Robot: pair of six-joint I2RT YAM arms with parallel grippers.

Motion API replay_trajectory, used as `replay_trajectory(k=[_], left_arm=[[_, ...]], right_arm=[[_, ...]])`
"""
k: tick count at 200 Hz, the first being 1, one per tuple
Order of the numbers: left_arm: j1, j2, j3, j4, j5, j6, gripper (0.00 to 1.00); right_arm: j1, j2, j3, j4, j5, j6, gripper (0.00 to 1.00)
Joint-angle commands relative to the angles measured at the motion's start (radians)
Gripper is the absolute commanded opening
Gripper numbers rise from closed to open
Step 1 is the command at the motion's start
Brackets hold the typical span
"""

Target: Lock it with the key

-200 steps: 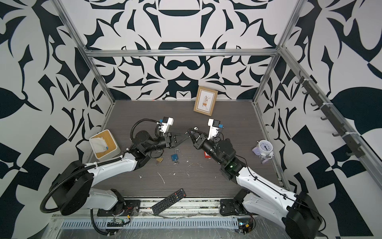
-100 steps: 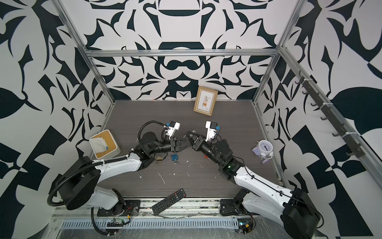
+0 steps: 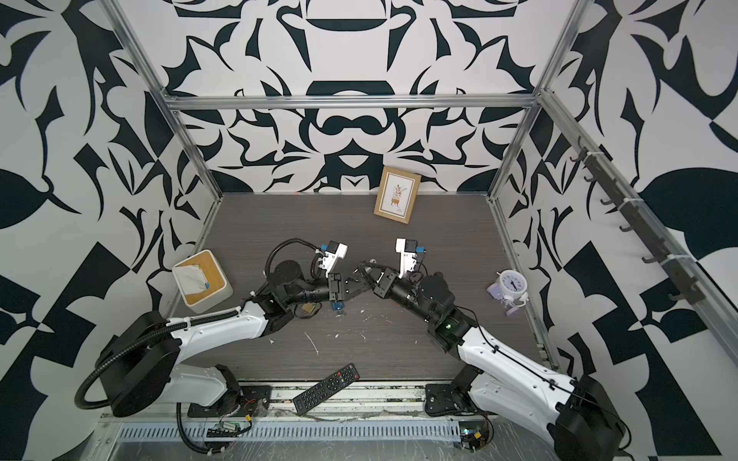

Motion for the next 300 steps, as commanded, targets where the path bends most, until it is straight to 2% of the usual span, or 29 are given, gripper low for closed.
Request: replay_trajectory(k=[1,49,82,123,137,160,190,225,236,242,266,276,300], left_arm=[[0.005,-0.076,0.011,0.012,-0.038,0.059,0.49],[0.009,-0.124,-0.013,-0.009,-0.073,0.079,0.48],[0.011,-0.117,-0.011,0.002,-0.07,0.078,0.41],[0.012,-0.093,-0.027,0.061,-0.073,0.051,0.23],[0.014,-0.093,-0.03,0.07,-0.076,0.049,0.21],[0.014,-0.093,-0.028,0.07,-0.076,0.048,0.13],[0.018,-0.093,-0.028,0.074,-0.076,0.046,0.0],[0.031,-0.093,-0.026,0.075,-0.055,0.041,0.0],[0.041,-0.061,-0.014,0.059,-0.031,0.034,0.0],[0.049,-0.059,-0.006,0.043,-0.01,0.034,0.0],[0.084,-0.063,0.014,-0.017,0.059,0.032,0.0],[0.104,-0.071,0.014,-0.04,0.078,0.034,0.0],[0.153,-0.078,0.037,-0.144,0.158,0.057,0.0]], right_arm=[[-0.025,-0.013,-0.028,-0.051,-0.029,0.023,0.0],[-0.051,0.013,-0.034,-0.024,-0.065,0.067,0.0],[-0.051,0.013,-0.041,-0.003,-0.071,0.072,0.0],[-0.05,0.035,-0.051,0.061,-0.087,0.116,0.0],[-0.051,0.044,-0.056,0.085,-0.093,0.131,0.0],[-0.05,0.05,-0.065,0.117,-0.099,0.154,0.0],[-0.051,0.051,-0.059,0.094,-0.114,0.15,0.0],[-0.051,0.032,-0.043,0.01,-0.118,0.109,0.0],[-0.056,0.02,-0.022,-0.065,-0.125,0.086,0.0],[-0.06,0.01,-0.01,-0.107,-0.126,0.067,0.11],[-0.092,-0.036,0.029,-0.262,-0.126,0.006,0.35],[-0.117,-0.053,0.039,-0.299,-0.138,-0.006,0.4],[-0.178,-0.081,0.036,-0.313,-0.182,-0.007,0.45]])
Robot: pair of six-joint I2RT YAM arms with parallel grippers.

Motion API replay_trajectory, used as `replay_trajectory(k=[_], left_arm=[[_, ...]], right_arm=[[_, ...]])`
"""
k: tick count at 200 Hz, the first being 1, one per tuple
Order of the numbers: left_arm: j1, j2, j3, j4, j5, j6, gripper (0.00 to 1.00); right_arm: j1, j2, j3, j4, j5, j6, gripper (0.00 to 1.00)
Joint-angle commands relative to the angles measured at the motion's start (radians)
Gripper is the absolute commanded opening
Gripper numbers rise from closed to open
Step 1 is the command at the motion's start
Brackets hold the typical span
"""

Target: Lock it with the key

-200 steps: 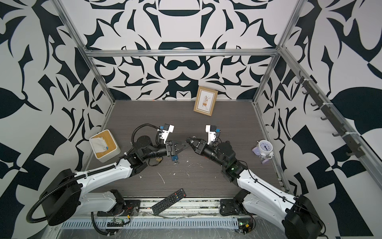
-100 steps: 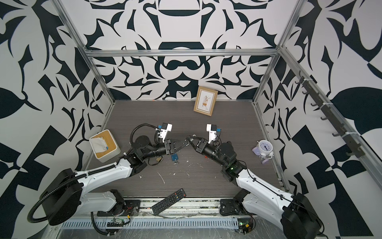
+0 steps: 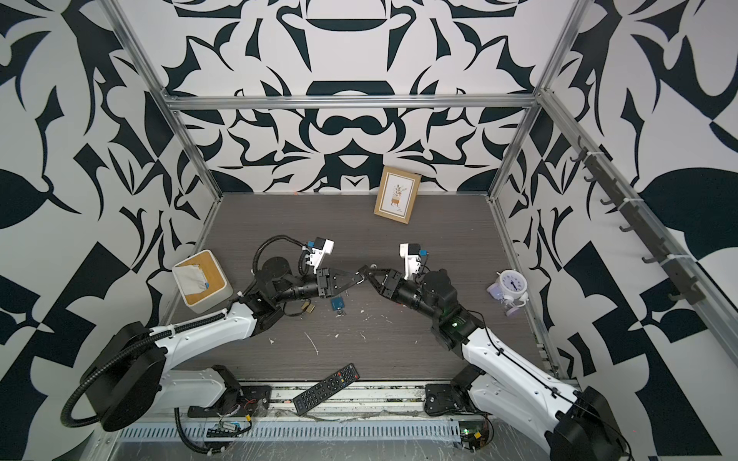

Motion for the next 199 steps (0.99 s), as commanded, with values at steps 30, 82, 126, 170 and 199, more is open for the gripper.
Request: replay_trajectory(k=[30,82,126,170,199], left_arm=[[0.087,-0.009,0.09,-0.126,0.22,0.056,0.0],[0.101,0.033,0.108,-0.068,0.376,0.035,0.0],[0.102,0.051,0.107,-0.021,0.464,0.038,0.0],[0.103,0.058,0.11,-0.02,0.472,0.053,0.0],[0.103,0.069,0.111,0.001,0.472,0.039,0.0]], right_arm=[[-0.101,-0.051,0.03,-0.082,-0.093,-0.04,0.5],[-0.178,-0.029,0.049,0.019,-0.264,-0.06,0.44],[-0.217,0.022,0.079,0.092,-0.431,-0.032,0.34],[-0.216,0.048,0.098,0.102,-0.515,0.023,0.34],[-0.217,0.022,0.092,0.059,-0.52,0.01,0.32]])
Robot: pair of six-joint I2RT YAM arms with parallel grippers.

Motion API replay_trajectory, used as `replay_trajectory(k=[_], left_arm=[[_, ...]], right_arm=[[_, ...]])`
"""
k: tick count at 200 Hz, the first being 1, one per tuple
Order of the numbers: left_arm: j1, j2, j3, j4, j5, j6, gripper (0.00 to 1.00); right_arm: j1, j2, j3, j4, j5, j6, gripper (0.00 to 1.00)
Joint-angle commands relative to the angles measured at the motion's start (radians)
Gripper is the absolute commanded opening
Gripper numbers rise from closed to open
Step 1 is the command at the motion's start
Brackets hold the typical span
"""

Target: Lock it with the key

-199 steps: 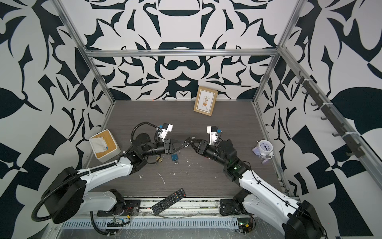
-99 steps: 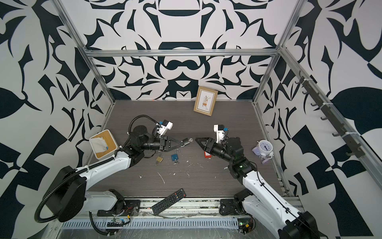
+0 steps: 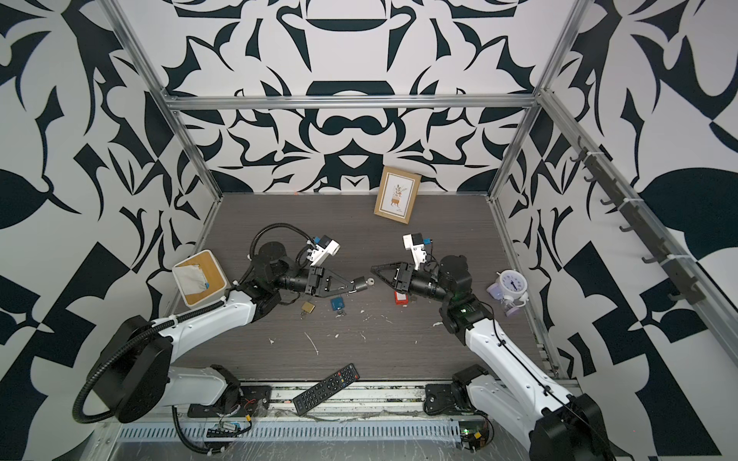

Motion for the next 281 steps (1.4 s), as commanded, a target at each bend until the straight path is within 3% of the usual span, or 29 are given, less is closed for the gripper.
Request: replay_trajectory(k=[1,81,184,212,281], left_arm=[[0.005,0.016,0.033,0.06,0.025,0.0,0.0],[0.007,0.06,0.027,0.178,0.034,-0.073,0.0],[0.007,0.092,0.025,0.249,0.042,-0.121,0.0],[0.007,0.099,0.02,0.258,0.041,-0.128,0.0],[0.007,0.102,0.026,0.272,0.045,-0.137,0.0]], right_arm=[[-0.002,-0.034,0.035,0.011,-0.047,-0.001,0.32],[-0.002,-0.048,0.041,-0.053,-0.1,-0.03,0.31],[-0.002,-0.039,0.036,-0.028,-0.099,-0.028,0.23],[-0.002,-0.034,0.038,-0.021,-0.098,-0.027,0.15],[-0.001,-0.028,0.037,-0.027,-0.094,-0.033,0.13]])
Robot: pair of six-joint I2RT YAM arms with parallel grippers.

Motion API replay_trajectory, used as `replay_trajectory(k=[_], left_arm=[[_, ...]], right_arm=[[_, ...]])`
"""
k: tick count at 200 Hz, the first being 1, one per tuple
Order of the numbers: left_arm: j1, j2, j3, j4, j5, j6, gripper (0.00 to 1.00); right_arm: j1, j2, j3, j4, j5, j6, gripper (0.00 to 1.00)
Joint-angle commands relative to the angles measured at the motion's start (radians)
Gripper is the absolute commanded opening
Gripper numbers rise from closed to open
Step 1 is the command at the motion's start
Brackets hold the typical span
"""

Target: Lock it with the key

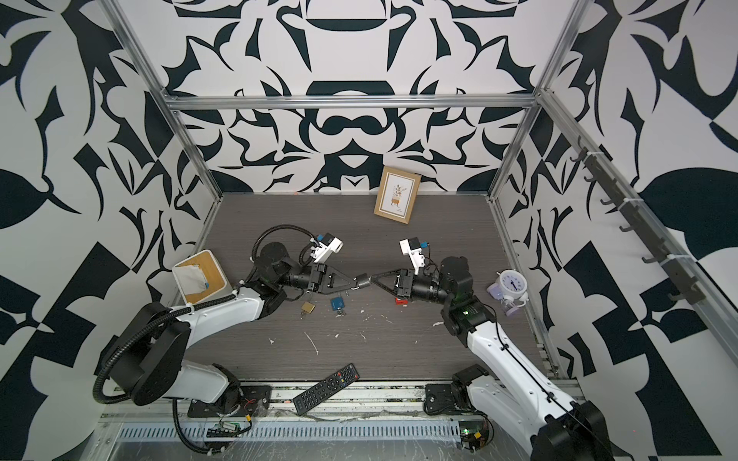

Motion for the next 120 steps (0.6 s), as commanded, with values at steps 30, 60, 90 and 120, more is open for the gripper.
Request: replay_trajectory(k=[30,60,90,120], left_arm=[[0.003,0.004,0.023,0.044,0.028,-0.012,0.0],[0.002,0.008,0.011,0.034,0.031,-0.004,0.0],[0.008,0.013,-0.001,0.033,0.031,0.001,0.0],[0.036,0.002,-0.021,0.022,0.019,0.003,0.0]], right_arm=[[-0.002,0.014,0.051,0.024,0.007,-0.036,0.08],[-0.002,0.022,0.067,-0.002,0.024,-0.057,0.0],[-0.001,0.021,0.073,-0.005,0.039,-0.061,0.0],[-0.017,0.01,0.077,-0.045,0.06,-0.077,0.0]])
